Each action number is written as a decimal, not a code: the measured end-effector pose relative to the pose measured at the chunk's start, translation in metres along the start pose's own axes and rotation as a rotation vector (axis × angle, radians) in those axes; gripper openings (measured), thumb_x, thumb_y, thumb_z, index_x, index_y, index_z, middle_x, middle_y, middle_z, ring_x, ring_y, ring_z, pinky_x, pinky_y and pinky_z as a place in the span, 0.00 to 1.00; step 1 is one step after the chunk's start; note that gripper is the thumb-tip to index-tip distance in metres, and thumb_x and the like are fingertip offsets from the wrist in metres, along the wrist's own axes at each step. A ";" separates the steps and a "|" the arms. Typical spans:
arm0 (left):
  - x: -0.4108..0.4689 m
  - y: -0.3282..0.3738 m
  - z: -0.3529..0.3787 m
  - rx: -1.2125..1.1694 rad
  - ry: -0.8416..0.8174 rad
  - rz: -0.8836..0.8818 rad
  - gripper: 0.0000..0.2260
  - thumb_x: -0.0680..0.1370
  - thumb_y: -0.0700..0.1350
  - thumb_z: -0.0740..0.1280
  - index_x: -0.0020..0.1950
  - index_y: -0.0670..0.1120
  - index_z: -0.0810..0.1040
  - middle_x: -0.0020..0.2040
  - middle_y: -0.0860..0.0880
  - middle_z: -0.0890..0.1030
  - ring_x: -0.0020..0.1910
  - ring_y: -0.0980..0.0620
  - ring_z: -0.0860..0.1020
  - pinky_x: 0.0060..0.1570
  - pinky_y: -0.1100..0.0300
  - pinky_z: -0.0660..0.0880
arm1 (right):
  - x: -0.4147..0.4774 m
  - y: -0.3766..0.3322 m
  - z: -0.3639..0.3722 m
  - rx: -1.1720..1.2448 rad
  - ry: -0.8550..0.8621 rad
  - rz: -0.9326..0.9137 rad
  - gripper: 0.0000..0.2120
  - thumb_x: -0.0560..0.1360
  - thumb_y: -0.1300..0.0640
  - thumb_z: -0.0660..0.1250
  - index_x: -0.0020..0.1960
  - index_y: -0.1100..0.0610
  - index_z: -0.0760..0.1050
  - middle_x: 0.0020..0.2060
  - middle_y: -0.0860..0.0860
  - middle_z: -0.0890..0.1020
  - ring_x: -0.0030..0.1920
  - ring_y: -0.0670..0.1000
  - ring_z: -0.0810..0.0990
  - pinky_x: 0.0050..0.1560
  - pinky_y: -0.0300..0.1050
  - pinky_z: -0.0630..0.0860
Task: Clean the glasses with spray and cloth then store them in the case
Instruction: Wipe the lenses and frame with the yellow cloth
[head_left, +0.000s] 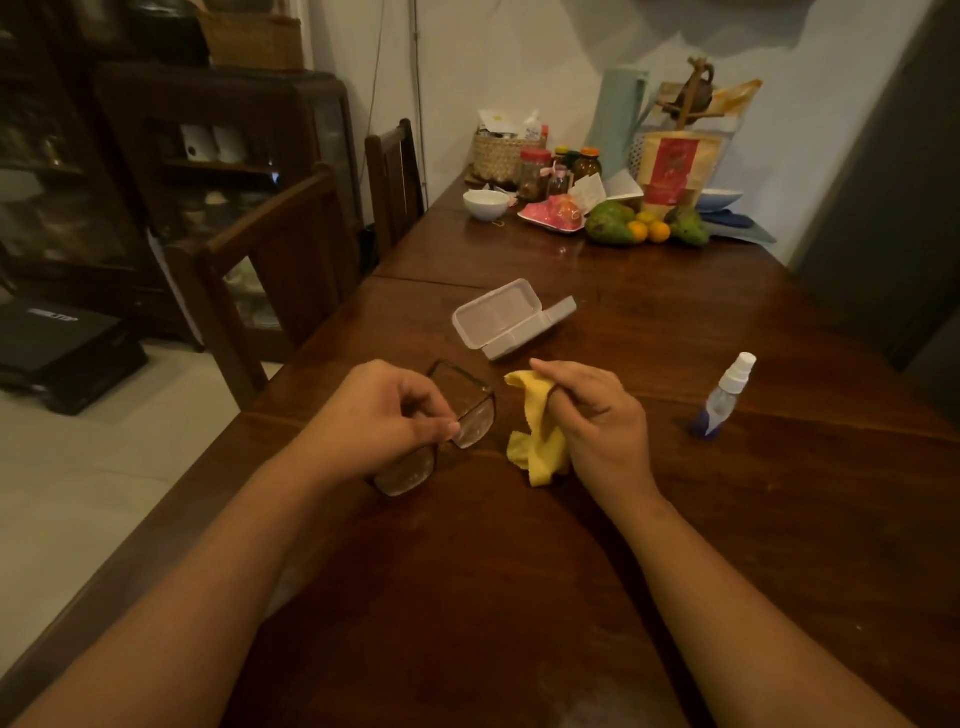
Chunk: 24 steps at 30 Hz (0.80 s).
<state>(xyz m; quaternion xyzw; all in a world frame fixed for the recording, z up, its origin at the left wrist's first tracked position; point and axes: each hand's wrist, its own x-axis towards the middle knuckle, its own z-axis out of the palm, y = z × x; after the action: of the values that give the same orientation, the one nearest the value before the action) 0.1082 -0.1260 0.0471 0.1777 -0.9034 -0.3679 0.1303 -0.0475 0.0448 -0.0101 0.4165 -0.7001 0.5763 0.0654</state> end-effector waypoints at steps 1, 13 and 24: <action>0.000 -0.002 -0.003 0.071 -0.049 -0.016 0.02 0.72 0.45 0.76 0.40 0.52 0.85 0.37 0.54 0.85 0.39 0.58 0.82 0.45 0.55 0.81 | 0.000 -0.002 -0.001 0.051 -0.003 0.056 0.19 0.79 0.63 0.66 0.57 0.38 0.79 0.55 0.35 0.81 0.60 0.40 0.77 0.58 0.35 0.75; 0.006 0.021 0.031 0.527 0.052 -0.203 0.22 0.72 0.70 0.64 0.48 0.52 0.78 0.40 0.54 0.81 0.40 0.55 0.79 0.41 0.54 0.80 | 0.000 -0.006 -0.002 0.214 -0.046 0.189 0.11 0.79 0.62 0.68 0.56 0.47 0.82 0.52 0.40 0.84 0.55 0.39 0.81 0.53 0.34 0.78; 0.005 0.025 0.034 0.256 0.318 -0.215 0.06 0.78 0.49 0.68 0.44 0.50 0.83 0.37 0.53 0.81 0.38 0.56 0.79 0.39 0.58 0.76 | 0.002 -0.009 -0.006 0.260 0.037 0.219 0.10 0.79 0.61 0.67 0.54 0.47 0.82 0.48 0.37 0.84 0.52 0.35 0.80 0.48 0.29 0.75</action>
<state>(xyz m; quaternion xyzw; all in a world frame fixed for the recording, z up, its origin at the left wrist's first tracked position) 0.0854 -0.0900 0.0418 0.3437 -0.8867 -0.2294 0.2074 -0.0456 0.0489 -0.0005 0.3318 -0.6597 0.6732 -0.0394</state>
